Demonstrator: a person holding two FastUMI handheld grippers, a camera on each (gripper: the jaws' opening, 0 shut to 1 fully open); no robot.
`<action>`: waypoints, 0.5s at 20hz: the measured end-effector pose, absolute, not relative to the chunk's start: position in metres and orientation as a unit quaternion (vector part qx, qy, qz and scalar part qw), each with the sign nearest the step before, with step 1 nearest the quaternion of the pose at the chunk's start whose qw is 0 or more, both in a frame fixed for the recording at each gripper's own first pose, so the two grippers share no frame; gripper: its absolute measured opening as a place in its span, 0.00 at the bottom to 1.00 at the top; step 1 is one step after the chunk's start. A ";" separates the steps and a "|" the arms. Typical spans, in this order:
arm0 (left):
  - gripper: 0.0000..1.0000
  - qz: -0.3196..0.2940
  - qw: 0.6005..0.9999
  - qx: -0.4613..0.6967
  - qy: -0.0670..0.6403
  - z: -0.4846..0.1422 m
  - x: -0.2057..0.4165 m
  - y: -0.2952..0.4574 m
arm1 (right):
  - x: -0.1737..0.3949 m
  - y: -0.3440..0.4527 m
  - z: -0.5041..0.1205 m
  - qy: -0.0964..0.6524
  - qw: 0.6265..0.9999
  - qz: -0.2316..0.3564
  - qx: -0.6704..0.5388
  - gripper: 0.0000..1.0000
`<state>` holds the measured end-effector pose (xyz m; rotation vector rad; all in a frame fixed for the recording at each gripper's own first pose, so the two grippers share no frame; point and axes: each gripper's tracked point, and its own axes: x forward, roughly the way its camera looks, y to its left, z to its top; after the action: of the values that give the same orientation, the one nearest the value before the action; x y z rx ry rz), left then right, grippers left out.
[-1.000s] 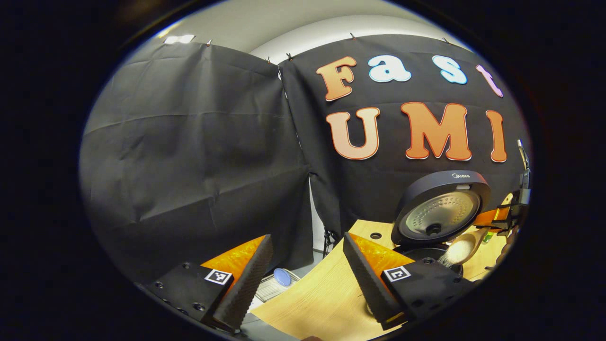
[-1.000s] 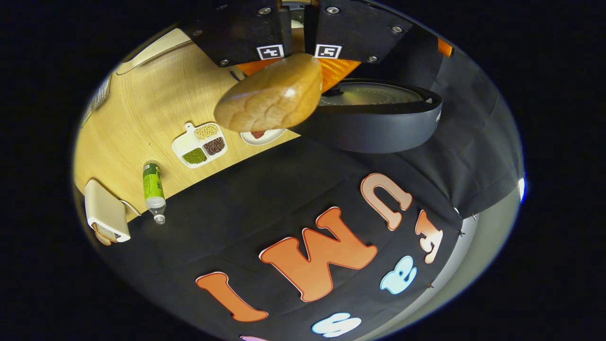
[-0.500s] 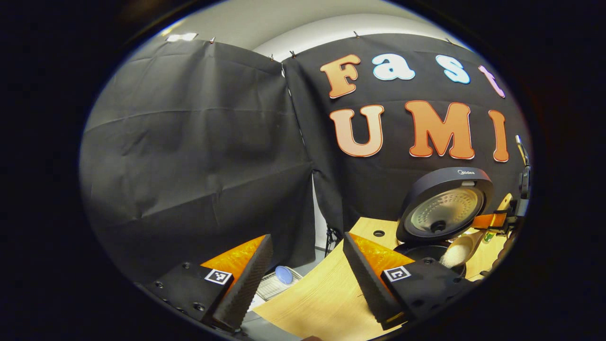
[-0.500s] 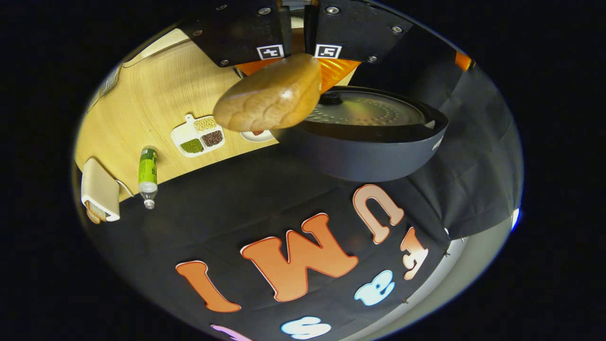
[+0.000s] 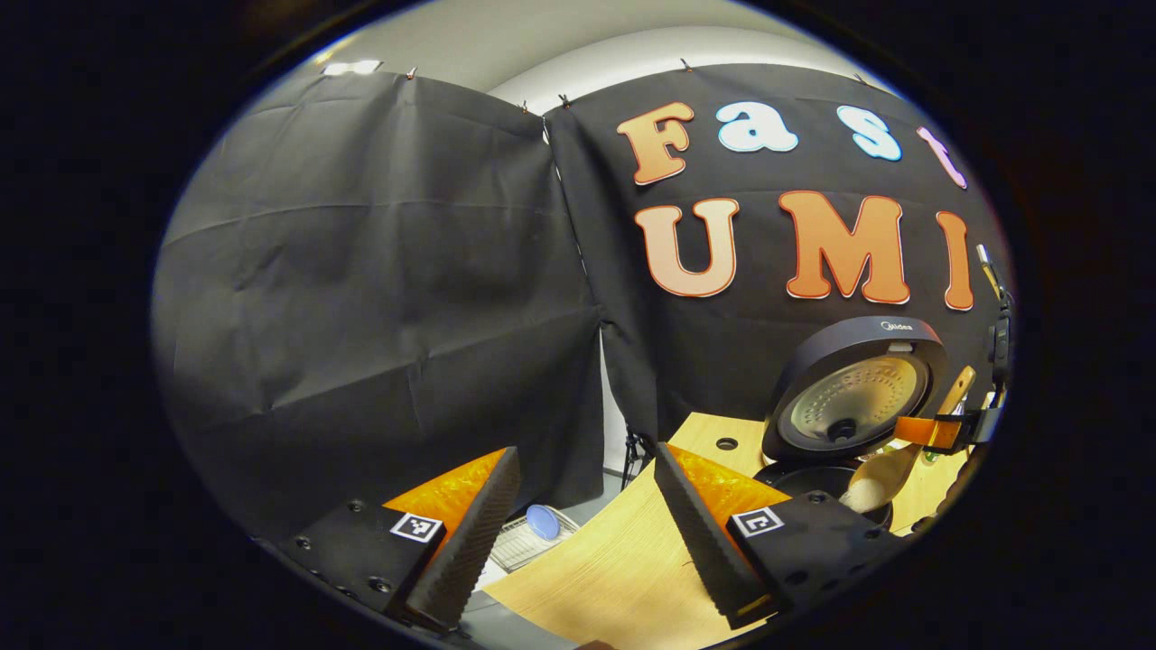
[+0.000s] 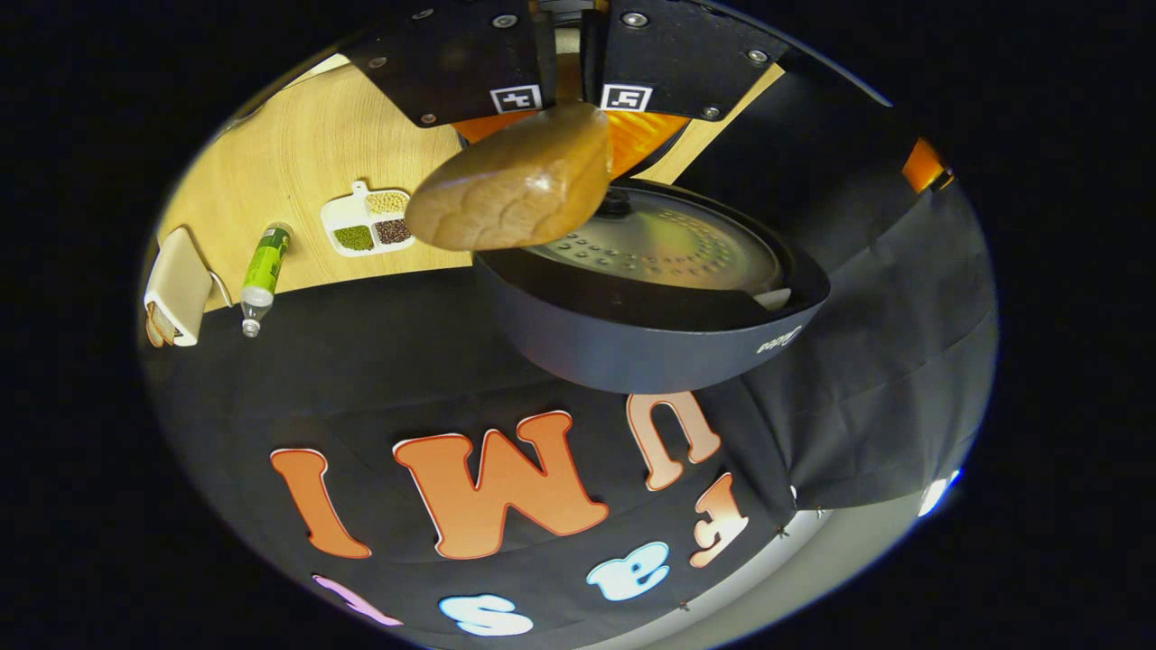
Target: Close the left gripper, press the button to open the rice cooker; take a wooden spoon from the chopstick holder with the right hand, scoop a spoonful of rice and pour it into the rice cooker, then put the wooden spoon back into the chopstick holder.
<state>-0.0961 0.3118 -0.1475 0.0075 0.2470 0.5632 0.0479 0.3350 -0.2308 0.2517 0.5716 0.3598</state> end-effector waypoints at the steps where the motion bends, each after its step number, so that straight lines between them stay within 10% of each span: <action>1: 1.00 0.277 0.953 0.003 0.121 -0.146 -0.096 0.312 | 0.047 0.339 -0.230 0.280 0.935 0.186 0.117 0.10; 10: 1.00 0.278 0.953 0.001 0.124 -0.152 -0.096 0.317 | 0.045 0.355 -0.215 0.237 0.940 0.239 0.048 0.10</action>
<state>-0.0957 0.3167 -0.1517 0.0011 0.2517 0.5654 0.0446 0.3552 -0.2152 0.0978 0.4830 0.4884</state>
